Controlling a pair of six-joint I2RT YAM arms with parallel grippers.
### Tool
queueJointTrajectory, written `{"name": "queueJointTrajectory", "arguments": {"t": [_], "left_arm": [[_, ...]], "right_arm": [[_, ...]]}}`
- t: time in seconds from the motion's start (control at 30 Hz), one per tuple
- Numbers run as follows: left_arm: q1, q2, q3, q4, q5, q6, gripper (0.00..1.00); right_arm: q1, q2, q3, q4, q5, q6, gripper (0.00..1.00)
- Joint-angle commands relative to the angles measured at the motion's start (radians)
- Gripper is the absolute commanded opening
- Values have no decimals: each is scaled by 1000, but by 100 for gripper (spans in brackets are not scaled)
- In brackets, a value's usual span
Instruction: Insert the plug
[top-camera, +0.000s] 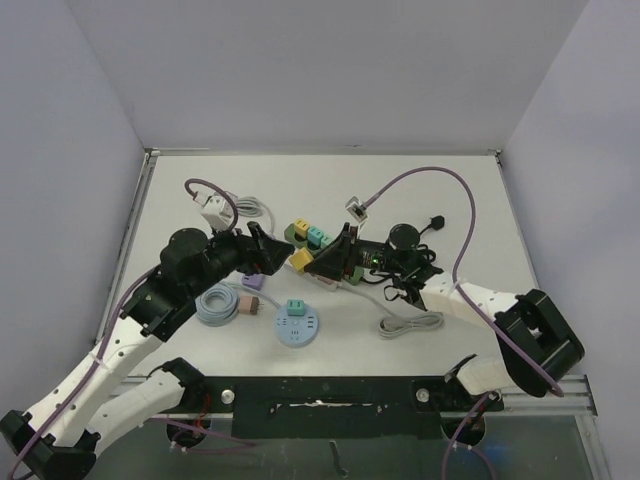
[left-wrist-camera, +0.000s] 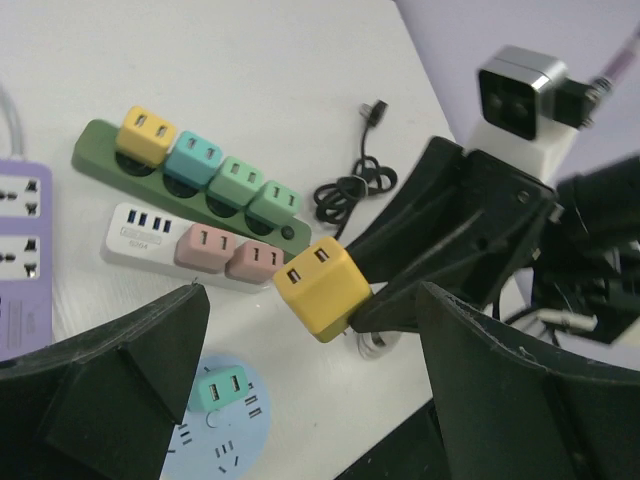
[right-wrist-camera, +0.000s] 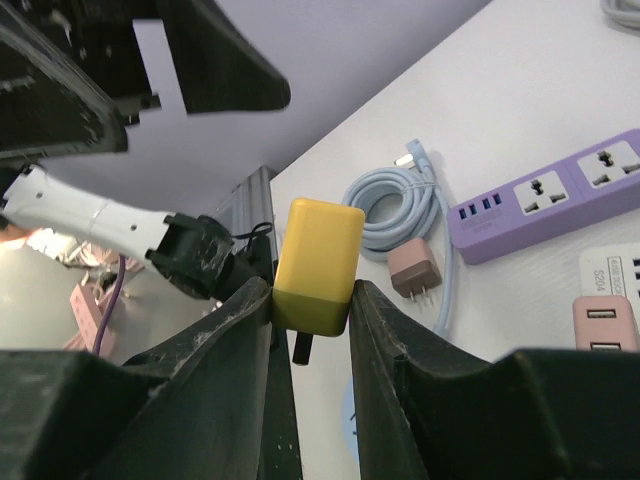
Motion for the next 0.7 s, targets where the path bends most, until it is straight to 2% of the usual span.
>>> {"name": "queueJointTrajectory", "arguments": {"t": [0.0,0.1,0.3,0.43,0.53,0.67], "left_arm": [[3,4,149,-82,306,362,81],[3,39,182,-169,437,479,79],[3,96,212,-216,664,593,75],[3,134,223,-228,736,624,73],[3,192,260,-265,788,646,67],[0,253,290,-322,780,664,60]], "right_arm": [[-5,-117,-2,44,-212,-148,8],[-5,-167,-5,-28,-246,-210,7],[-5,-211,-1,-95,-271,-265,2],[-2,-222,-7,-95,-310,-284,1],[1,-224,-4,-105,-355,-309,1],[10,-233,11,-152,-386,-354,1]]}}
